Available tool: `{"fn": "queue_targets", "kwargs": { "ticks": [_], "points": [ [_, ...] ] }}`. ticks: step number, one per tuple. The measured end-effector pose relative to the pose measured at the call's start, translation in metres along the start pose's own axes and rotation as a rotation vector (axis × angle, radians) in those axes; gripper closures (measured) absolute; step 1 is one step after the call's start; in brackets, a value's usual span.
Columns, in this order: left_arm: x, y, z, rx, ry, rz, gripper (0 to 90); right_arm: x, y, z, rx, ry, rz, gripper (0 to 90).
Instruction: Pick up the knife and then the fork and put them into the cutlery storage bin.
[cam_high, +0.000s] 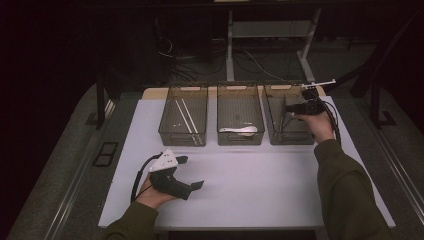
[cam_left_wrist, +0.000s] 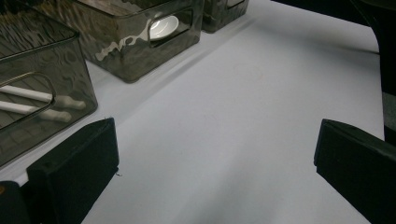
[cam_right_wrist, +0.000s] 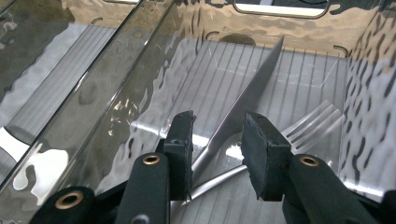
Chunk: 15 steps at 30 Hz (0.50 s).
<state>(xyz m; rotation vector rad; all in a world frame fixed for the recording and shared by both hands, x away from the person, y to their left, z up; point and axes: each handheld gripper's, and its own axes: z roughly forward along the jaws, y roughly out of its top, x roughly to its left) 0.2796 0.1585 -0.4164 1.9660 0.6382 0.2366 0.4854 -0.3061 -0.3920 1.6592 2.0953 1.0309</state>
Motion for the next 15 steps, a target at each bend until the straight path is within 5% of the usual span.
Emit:
{"fn": "queue_targets", "kwargs": {
  "ticks": [9, 15],
  "points": [
    [0.0003, -0.0001, 0.0000, 0.001, 0.004, 0.001, 0.0, -0.0009, -0.0006, -0.0025, -0.015, 0.033, 0.005, 42.0],
    [0.0003, -0.0005, -0.0002, 0.010, 0.007, 0.007, 0.0, 0.0017, -0.0027, -0.0077, -0.050, 0.055, -0.039, 30.9]
  ]
}}
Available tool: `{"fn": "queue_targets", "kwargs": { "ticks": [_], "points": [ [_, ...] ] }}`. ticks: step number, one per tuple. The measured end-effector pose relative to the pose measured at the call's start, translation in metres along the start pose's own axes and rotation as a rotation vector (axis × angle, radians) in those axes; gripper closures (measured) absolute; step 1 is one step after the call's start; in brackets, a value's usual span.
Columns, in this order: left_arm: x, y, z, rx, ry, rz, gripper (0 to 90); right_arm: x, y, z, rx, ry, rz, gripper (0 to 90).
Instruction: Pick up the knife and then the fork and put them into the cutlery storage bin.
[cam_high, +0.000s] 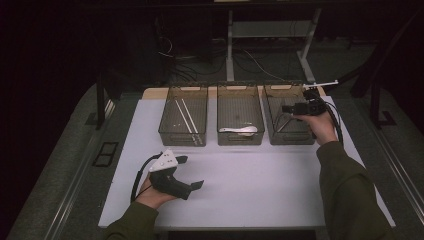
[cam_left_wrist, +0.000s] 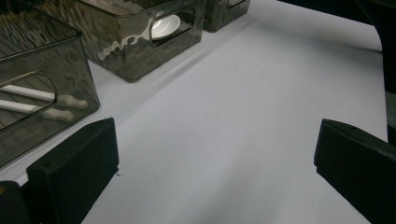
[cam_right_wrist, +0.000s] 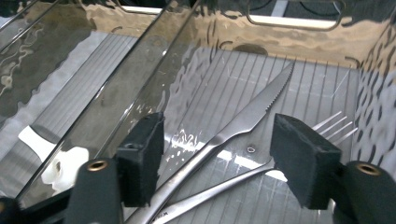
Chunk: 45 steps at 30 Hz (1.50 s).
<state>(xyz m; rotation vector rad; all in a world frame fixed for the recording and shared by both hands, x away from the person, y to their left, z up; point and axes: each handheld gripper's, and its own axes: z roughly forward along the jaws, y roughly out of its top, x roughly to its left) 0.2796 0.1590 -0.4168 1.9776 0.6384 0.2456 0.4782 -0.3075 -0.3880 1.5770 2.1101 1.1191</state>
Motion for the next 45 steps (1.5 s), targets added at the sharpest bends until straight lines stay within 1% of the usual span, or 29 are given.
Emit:
{"fn": "queue_targets", "kwargs": {
  "ticks": [1, 2, 3, 6, 9, 11, 16, 18, 20, 22, 25, 34, 39, 45],
  "points": [
    [0.000, 0.000, 0.000, 0.002, 0.002, 0.002, 0.0, 0.001, 0.000, -0.001, -0.004, 0.011, 0.002, 29.3],
    [0.000, 0.000, 0.000, 0.004, 0.001, 0.004, 0.0, 0.001, -0.001, -0.003, -0.016, 0.016, -0.010, 28.1],
    [0.000, 0.000, 0.000, 0.005, 0.003, 0.002, 0.0, 0.002, -0.001, -0.005, -0.025, 0.017, -0.012, 26.1],
    [0.000, -0.001, 0.000, 0.013, 0.006, 0.004, 0.0, 0.003, -0.002, -0.013, -0.069, 0.046, -0.010, 20.2],
    [0.001, -0.002, 0.000, 0.021, 0.008, 0.005, 0.0, 0.005, -0.006, -0.021, -0.102, 0.065, -0.016, 18.1],
    [0.001, -0.002, 0.000, 0.021, 0.010, 0.002, 0.0, 0.006, -0.010, -0.027, -0.115, 0.079, -0.021, 18.1],
    [0.002, -0.002, 0.000, 0.028, 0.012, -0.002, 0.0, 0.010, -0.019, -0.040, -0.145, 0.089, -0.045, 18.1],
    [0.002, -0.003, 0.000, 0.029, 0.017, -0.002, 0.0, 0.012, -0.023, -0.045, -0.156, 0.092, -0.060, 18.1],
    [0.002, -0.003, 0.000, 0.030, 0.021, 0.001, 0.0, 0.015, -0.027, -0.049, -0.166, 0.107, -0.070, 18.1],
    [0.002, -0.004, 0.000, 0.030, 0.018, 0.007, 0.0, 0.018, -0.031, -0.053, -0.179, 0.109, -0.090, 18.1],
    [0.002, -0.004, 0.000, 0.035, 0.015, 0.007, 0.0, 0.023, -0.038, -0.058, -0.196, 0.126, -0.111, 18.1],
    [0.002, -0.005, 0.001, 0.031, 0.011, 0.011, 0.0, 0.036, -0.057, -0.072, -0.237, 0.163, -0.152, 18.1],
    [0.002, -0.005, 0.000, 0.031, 0.010, 0.011, 0.0, 0.045, -0.063, -0.078, -0.244, 0.173, -0.187, 18.0],
    [0.002, -0.005, 0.001, 0.030, 0.001, 0.008, 0.0, 0.053, -0.074, -0.083, -0.234, 0.186, -0.221, 18.0]
  ]
}}
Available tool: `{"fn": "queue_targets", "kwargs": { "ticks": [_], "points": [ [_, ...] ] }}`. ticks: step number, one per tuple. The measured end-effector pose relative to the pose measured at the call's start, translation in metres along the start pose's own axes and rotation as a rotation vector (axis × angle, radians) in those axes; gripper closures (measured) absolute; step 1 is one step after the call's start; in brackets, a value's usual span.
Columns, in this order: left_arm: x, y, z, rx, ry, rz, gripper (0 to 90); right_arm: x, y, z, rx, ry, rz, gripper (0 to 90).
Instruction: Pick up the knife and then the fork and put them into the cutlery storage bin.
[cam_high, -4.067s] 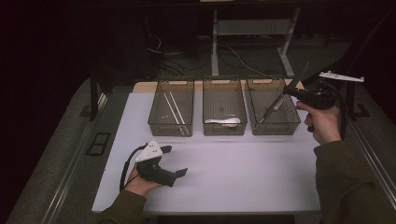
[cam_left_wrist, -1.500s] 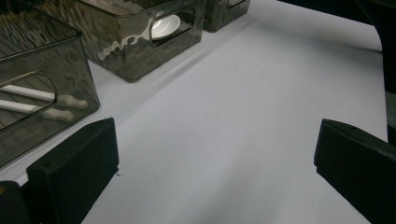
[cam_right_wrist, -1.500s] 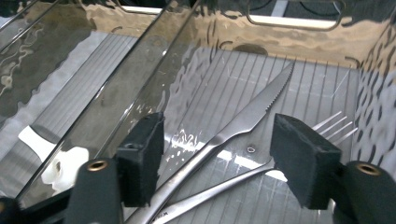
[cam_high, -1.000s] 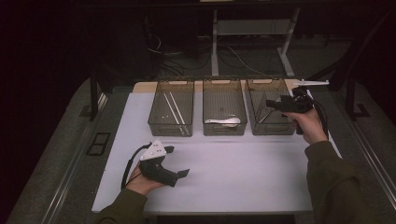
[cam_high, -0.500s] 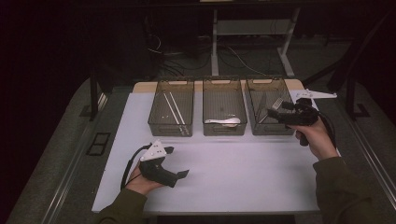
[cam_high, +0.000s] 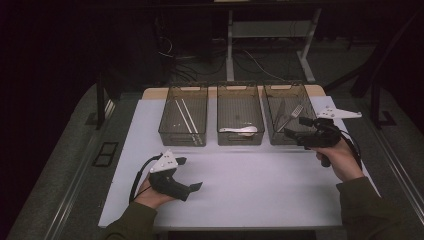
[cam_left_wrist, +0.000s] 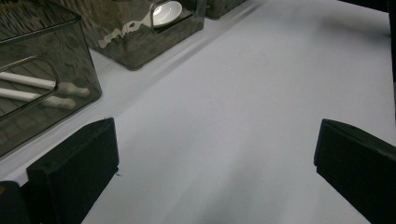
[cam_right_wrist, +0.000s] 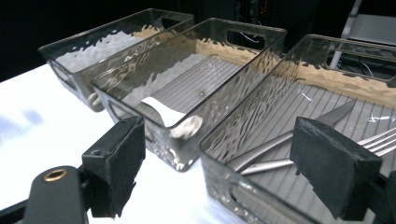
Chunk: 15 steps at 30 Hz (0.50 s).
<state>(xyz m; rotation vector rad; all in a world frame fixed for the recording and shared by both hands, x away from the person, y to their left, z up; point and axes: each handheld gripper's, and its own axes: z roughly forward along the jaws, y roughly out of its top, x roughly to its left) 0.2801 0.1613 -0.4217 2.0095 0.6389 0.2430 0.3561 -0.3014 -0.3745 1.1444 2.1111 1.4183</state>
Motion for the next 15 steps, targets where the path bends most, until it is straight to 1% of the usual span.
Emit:
{"fn": "queue_targets", "kwargs": {
  "ticks": [3, 5, 10, 15],
  "points": [
    [0.000, 0.000, 0.000, 0.000, 0.001, 0.000, 0.0, 0.004, -0.005, -0.003, 0.003, 0.015, -0.004, 18.1],
    [0.000, 0.000, -0.001, 0.001, 0.002, -0.001, 0.0, 0.006, -0.008, -0.004, 0.007, 0.016, -0.012, 18.0],
    [0.000, 0.000, -0.001, -0.003, 0.000, 0.002, 0.0, 0.011, -0.016, -0.010, 0.005, 0.040, 0.000, 16.8],
    [0.000, 0.001, -0.002, -0.005, 0.000, 0.001, 0.0, 0.017, -0.026, -0.015, 0.017, 0.055, -0.009, 16.7]
  ]
}}
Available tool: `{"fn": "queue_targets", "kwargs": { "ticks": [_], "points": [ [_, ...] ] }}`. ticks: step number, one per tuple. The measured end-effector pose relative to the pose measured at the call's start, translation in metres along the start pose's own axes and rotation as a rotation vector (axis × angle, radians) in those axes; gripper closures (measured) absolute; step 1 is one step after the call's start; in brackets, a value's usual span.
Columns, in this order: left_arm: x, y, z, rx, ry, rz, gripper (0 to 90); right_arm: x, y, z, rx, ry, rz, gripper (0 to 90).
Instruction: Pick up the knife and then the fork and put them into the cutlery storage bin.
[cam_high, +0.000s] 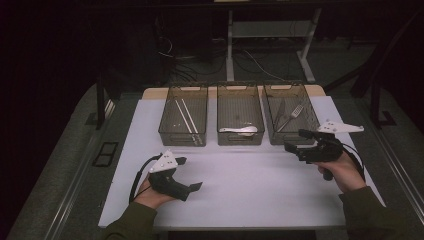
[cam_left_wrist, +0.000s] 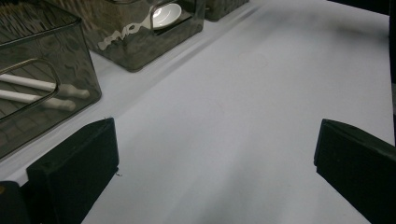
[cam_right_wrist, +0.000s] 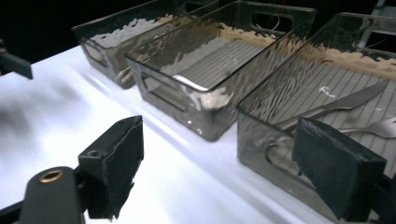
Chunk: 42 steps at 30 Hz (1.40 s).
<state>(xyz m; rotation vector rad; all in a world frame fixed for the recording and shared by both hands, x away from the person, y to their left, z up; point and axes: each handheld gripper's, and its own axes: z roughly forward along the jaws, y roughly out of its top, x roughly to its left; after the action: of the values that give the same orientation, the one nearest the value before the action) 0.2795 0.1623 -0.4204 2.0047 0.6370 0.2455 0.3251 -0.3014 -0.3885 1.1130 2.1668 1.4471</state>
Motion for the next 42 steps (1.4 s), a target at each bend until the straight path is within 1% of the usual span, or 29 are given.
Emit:
{"fn": "queue_targets", "kwargs": {
  "ticks": [3, 4, 7, 12, 19, 25, 27, 29, 30, 33, 34, 37, 39, 42],
  "points": [
    [0.000, 0.000, 0.000, -0.007, -0.001, -0.004, 0.0, 0.003, -0.005, -0.003, -0.006, 0.016, -0.005, 16.6],
    [0.000, 0.000, -0.001, 0.000, -0.001, 0.005, 0.0, 0.004, -0.007, -0.004, -0.005, 0.021, 0.000, 16.7],
    [0.000, 0.000, -0.001, -0.004, 0.000, 0.001, 0.0, 0.008, -0.013, -0.005, 0.004, 0.029, 0.000, 16.6],
    [0.000, 0.000, -0.001, 0.000, 0.001, 0.002, 0.0, 0.014, -0.022, -0.007, 0.014, 0.051, -0.022, 16.6],
    [-0.001, 0.000, -0.002, -0.004, -0.001, 0.001, 0.0, 0.022, -0.033, -0.009, 0.013, 0.068, -0.032, 16.6],
    [0.000, 0.000, -0.002, -0.004, -0.001, 0.000, 0.0, 0.024, -0.046, -0.012, 0.023, 0.072, -0.038, 16.6],
    [0.000, 0.000, -0.002, -0.006, 0.000, -0.001, 0.0, 0.024, -0.049, -0.014, 0.027, 0.074, -0.048, 16.6],
    [0.000, 0.000, -0.002, -0.007, 0.001, -0.002, 0.0, 0.024, -0.052, -0.015, 0.026, 0.081, -0.048, 16.6],
    [0.000, 0.000, -0.002, -0.007, 0.001, -0.002, 0.0, 0.024, -0.052, -0.016, 0.025, 0.084, -0.056, 16.6],
    [0.000, 0.000, -0.002, -0.007, 0.001, -0.003, 0.0, 0.025, -0.055, -0.018, 0.018, 0.087, -0.047, 16.6],
    [0.000, 0.000, -0.002, -0.009, 0.000, -0.003, 0.0, 0.025, -0.056, -0.019, 0.017, 0.088, -0.055, 16.6],
    [0.000, 0.000, -0.002, -0.010, -0.001, -0.003, 0.0, 0.026, -0.060, -0.020, 0.029, 0.084, -0.056, 16.6],
    [0.000, 0.000, -0.002, -0.008, 0.000, -0.002, 0.0, 0.027, -0.062, -0.021, 0.033, 0.089, -0.051, 13.4],
    [0.000, 0.000, -0.002, -0.007, 0.000, -0.005, 0.0, 0.029, -0.065, -0.022, 0.036, 0.097, -0.055, 13.4]
  ]
}}
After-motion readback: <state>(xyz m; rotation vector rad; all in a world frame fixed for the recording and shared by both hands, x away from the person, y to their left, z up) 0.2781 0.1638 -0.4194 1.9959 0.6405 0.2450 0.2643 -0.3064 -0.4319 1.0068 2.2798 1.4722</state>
